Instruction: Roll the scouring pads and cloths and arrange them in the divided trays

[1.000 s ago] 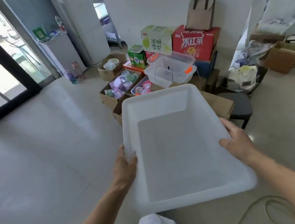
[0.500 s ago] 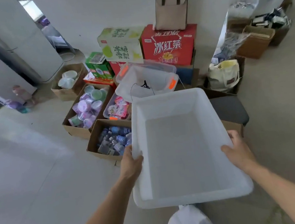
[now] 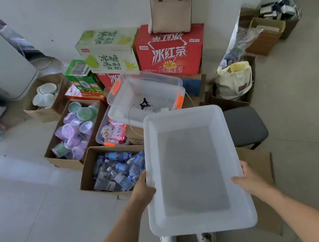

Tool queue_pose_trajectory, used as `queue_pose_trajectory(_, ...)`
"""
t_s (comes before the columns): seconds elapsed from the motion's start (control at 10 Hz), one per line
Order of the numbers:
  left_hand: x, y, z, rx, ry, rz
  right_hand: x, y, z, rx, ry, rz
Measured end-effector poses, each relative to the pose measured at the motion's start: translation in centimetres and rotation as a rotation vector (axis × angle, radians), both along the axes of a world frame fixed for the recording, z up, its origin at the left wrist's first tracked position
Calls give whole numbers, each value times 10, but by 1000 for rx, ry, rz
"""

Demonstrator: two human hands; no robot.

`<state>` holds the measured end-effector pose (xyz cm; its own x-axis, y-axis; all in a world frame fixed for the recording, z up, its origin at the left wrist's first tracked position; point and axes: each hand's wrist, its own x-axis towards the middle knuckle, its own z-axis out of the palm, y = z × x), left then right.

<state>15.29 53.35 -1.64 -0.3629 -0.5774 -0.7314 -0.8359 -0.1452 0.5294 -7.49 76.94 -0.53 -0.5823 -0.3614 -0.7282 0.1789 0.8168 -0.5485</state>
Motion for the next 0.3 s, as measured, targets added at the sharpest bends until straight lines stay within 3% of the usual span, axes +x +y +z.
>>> queue_pose_trajectory(0.2,6,-12,17,62,-4,-125,6,-20,25,5,61,49)
queue_pose_trajectory(0.3,24,-6,41,118,54,-77,4,-40,57,-111,242,25)
